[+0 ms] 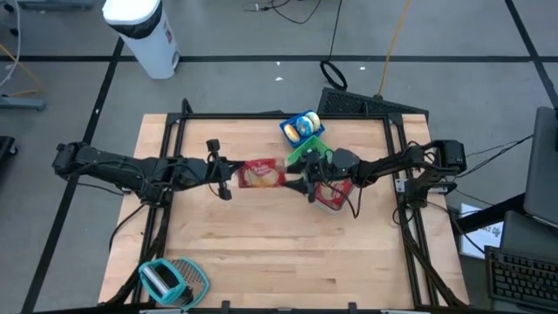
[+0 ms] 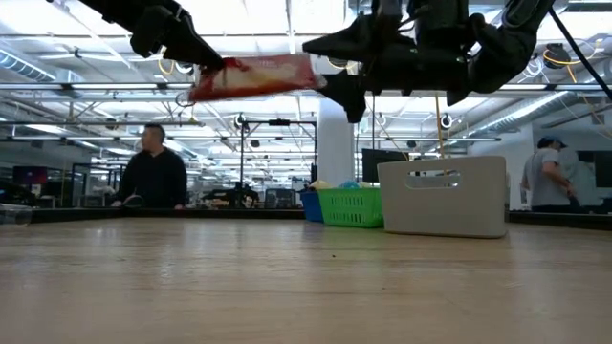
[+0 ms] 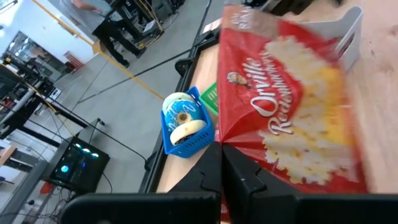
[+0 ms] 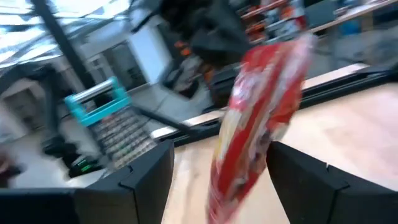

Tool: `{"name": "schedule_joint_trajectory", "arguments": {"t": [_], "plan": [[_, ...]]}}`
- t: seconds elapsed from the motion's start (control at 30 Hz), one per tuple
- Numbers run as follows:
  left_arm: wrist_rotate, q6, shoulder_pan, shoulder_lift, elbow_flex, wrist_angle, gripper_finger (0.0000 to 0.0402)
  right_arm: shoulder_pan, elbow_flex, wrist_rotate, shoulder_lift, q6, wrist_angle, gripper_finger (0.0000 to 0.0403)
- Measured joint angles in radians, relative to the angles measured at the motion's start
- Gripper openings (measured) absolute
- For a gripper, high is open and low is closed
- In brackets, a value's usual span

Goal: Pick & Place Food Item
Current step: Put the red popcorn bag into the gray bin

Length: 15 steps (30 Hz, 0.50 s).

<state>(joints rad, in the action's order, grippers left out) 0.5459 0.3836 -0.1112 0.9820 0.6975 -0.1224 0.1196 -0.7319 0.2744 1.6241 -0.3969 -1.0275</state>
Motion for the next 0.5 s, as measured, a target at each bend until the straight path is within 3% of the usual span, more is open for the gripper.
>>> {"name": "schedule_joint_trajectory", "arguments": {"t": [0.17, 0.33, 0.5], "plan": [[-0.009, -0.003, 0.000, 0.000, 0.000, 0.005, 0.0001, 0.001, 0.000, -0.138, 0.000, 0.000, 0.000, 0.0232], [-0.034, -0.003, 0.000, 0.000, 0.000, 0.023, 0.0001, 0.004, 0.000, -0.143, 0.000, 0.012, 0.012, 0.0212], [-0.049, -0.004, 0.000, 0.000, 0.000, 0.023, 0.0001, 0.004, 0.000, -0.143, 0.000, 0.019, 0.021, 0.0167]]}}
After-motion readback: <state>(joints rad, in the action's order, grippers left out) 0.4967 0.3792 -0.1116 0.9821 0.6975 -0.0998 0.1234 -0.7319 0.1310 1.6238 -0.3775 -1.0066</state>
